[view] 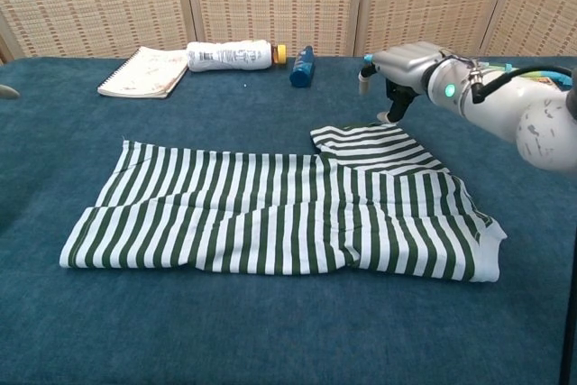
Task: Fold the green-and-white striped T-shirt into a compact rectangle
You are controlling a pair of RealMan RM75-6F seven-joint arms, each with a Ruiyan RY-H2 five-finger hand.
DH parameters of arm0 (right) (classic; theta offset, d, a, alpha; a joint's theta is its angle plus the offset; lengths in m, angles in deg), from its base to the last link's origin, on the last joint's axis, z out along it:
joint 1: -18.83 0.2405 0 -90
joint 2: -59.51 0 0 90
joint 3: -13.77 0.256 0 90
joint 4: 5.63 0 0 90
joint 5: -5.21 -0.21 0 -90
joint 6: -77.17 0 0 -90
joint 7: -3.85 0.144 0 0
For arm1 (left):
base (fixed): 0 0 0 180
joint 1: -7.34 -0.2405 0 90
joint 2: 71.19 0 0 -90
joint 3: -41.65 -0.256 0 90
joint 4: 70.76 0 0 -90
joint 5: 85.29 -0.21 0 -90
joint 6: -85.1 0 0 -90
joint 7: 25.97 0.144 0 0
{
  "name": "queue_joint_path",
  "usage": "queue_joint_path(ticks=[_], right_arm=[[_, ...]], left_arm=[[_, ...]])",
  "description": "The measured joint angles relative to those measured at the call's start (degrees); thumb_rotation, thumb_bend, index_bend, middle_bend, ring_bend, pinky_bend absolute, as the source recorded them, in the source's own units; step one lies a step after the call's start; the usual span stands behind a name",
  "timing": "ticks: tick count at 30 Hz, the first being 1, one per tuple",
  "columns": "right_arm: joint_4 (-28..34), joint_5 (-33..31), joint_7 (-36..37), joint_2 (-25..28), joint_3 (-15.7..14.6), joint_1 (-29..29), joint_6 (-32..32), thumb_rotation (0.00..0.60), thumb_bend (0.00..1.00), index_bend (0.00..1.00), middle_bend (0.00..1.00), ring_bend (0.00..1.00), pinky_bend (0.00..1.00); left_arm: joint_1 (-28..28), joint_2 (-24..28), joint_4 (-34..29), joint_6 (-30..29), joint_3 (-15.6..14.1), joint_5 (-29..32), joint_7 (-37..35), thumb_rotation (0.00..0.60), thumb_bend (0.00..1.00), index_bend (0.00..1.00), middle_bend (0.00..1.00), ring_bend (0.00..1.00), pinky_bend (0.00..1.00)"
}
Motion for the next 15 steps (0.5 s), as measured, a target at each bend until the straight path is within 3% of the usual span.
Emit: queue_joint_path(ticks=[15], right_arm=[[-11.5, -3.9, -1.6, -5.2, -2.1, 5.2, 7.6, 0.6, 0.39, 0.27, 0.95, 1.0, 1.0]], left_arm=[[-1.1, 0.0, 0.6, 0.6, -0.5, 0.6, -0.9, 0.6, 0.41, 0.0, 0.9, 0.84, 1.0]])
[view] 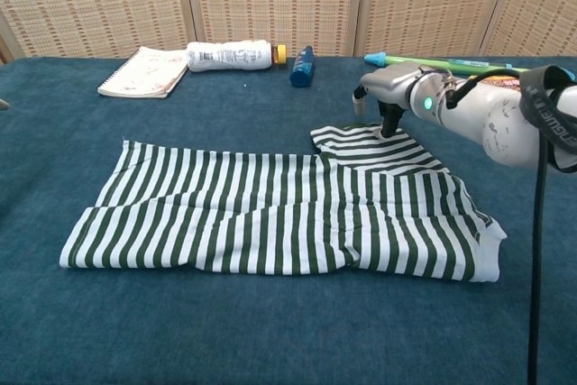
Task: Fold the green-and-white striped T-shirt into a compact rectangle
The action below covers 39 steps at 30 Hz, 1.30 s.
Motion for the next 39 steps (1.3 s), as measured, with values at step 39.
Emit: queue_joint_path(ticks=[39], right_arm=[[-11.8, 6.4, 9.5, -5.7, -1.9, 2.6, 1.8, 0.6, 0.41, 0.33, 0.98, 1.0, 1.0]], left_arm=[[-0.5, -0.4, 0.7, 2.2, -0.1, 1.6, 0.1, 0.6, 0.41, 0.0, 0.9, 0.84, 1.0]])
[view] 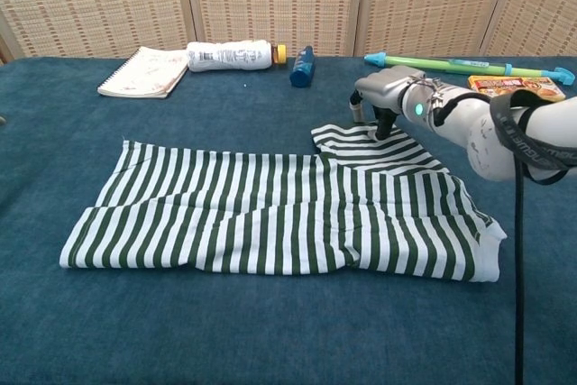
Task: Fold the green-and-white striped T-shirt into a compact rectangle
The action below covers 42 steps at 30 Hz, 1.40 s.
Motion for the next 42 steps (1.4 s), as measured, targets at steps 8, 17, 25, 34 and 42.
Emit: queue_joint_path(ticks=[8, 17, 25, 34, 42], right_arm=[[-2.6, 1.1, 0.9, -1.5, 0.0, 0.4, 1.0, 0.6, 0.41, 0.33, 0.98, 1.0, 1.0], [-2.4, 2.6, 2.0, -1.5, -0.2, -0.3, -0.3, 0.6, 0.44, 0.44, 0.98, 1.0, 1.0], [-1.8, 3.6, 2.8, -1.5, -0.1, -1.3, -2.7, 0.6, 0.45, 0.48, 0.98, 1.0, 1.0], [4.9, 5.6, 4.5, 0.9, -0.4, -4.0, -9.8, 0.6, 0.46, 0.49, 0.98, 1.0, 1.0], [20.5, 8.0, 3.0, 7.4, -2.4, -9.4, -17.5, 0.6, 0.46, 0.49, 0.98, 1.0, 1.0]], left_arm=[[-0.3, -0.1, 0.3, 0.1, -0.2, -0.1, -0.3, 0.6, 0.41, 0.0, 0.9, 0.84, 1.0], [-0.4, -0.1, 0.1, 0.0, -0.2, -0.5, -0.5, 0.6, 0.41, 0.0, 0.9, 0.84, 1.0], [-0.5, 0.2, -0.3, 0.1, -0.3, -0.4, -0.5, 0.6, 0.41, 0.0, 0.9, 0.84, 1.0], [-0.8, 0.6, -0.9, -0.4, -0.3, -0.9, -0.7, 0.6, 0.41, 0.0, 0.9, 0.84, 1.0], [-0.8, 0.9, -1.5, -0.7, -0.3, -1.7, -0.9, 0.6, 0.41, 0.0, 0.9, 0.84, 1.0]])
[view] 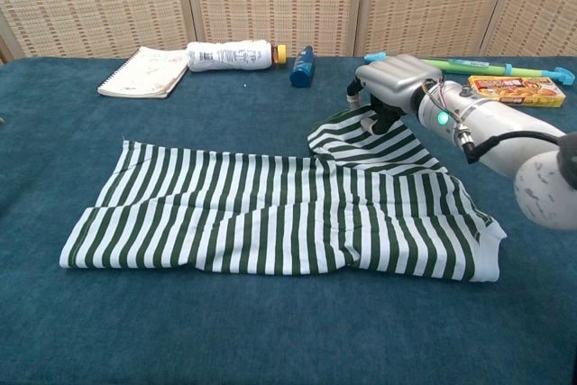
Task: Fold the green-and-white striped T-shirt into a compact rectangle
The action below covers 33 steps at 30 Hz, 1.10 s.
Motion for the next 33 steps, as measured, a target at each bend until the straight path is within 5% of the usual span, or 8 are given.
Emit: queue_joint_path(ticks=[7, 13, 25, 33], right_arm=[[19.7, 0.3, -7.0, 8.5, -2.8, -6.2, -6.2, 0.6, 0.46, 0.49, 0.98, 1.0, 1.0], [30.3, 0.4, -13.1, 14.2, -6.6, -10.9, -10.0, 0.6, 0.46, 0.49, 0.98, 1.0, 1.0], [33.3, 3.8, -13.6, 15.9, -11.6, -14.3, -11.0, 0.6, 0.46, 0.48, 0.98, 1.0, 1.0], [35.5, 4.7, -13.6, 17.2, -12.7, -14.9, -9.9, 0.6, 0.45, 0.17, 0.98, 1.0, 1.0]], left_arm=[[0.1, 0.1, -0.3, 0.0, -0.1, -0.5, 0.0, 0.6, 0.41, 0.0, 0.9, 0.84, 1.0], [0.2, 0.1, -0.8, 0.3, -0.3, -0.8, 0.2, 0.6, 0.41, 0.0, 0.9, 0.84, 1.0], [0.8, 0.0, -1.0, 1.3, -0.4, 0.0, 1.2, 0.6, 0.41, 0.0, 0.9, 0.84, 1.0], [1.0, 0.1, -1.2, 1.5, -0.4, 0.4, 1.8, 0.6, 0.41, 0.0, 0.9, 0.84, 1.0]])
